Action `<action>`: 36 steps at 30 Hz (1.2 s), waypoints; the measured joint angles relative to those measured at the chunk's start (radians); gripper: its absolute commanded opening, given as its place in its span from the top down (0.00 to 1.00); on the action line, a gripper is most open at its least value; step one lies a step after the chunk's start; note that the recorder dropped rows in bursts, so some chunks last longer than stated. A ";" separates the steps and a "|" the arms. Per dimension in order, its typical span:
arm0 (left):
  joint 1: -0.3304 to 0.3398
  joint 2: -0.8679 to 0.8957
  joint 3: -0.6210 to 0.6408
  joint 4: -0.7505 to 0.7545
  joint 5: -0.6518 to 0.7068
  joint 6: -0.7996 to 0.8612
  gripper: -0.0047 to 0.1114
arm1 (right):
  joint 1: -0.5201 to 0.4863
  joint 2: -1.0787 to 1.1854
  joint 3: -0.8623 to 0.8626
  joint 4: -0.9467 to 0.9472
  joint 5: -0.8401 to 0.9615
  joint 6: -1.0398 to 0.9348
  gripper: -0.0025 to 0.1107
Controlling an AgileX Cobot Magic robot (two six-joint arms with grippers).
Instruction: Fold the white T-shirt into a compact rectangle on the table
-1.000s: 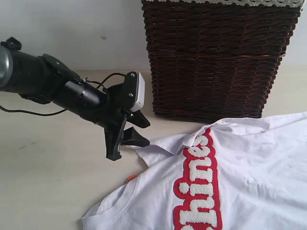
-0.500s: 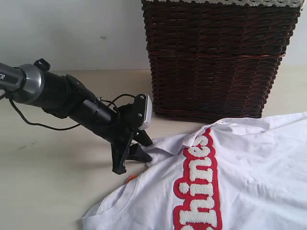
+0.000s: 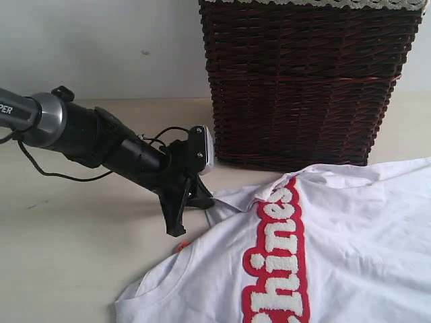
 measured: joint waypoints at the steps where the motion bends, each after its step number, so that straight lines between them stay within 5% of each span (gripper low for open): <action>1: 0.000 -0.005 0.000 0.000 -0.010 0.000 0.96 | 0.000 0.000 0.000 0.000 0.000 0.000 0.77; 7: 0.021 -0.047 0.000 0.009 -0.033 -0.002 0.91 | 0.000 0.000 0.000 0.000 0.000 -0.002 0.77; 18: 0.029 -0.076 0.000 0.082 0.076 -0.109 0.42 | 0.000 0.000 0.000 0.000 0.000 -0.002 0.77; 30: -0.006 -0.039 0.000 0.014 0.035 -0.011 0.52 | 0.000 0.000 0.000 0.000 0.000 -0.002 0.77; 36: -0.045 -0.020 0.000 -0.007 0.020 -0.002 0.73 | 0.000 0.000 0.000 0.000 0.000 -0.002 0.77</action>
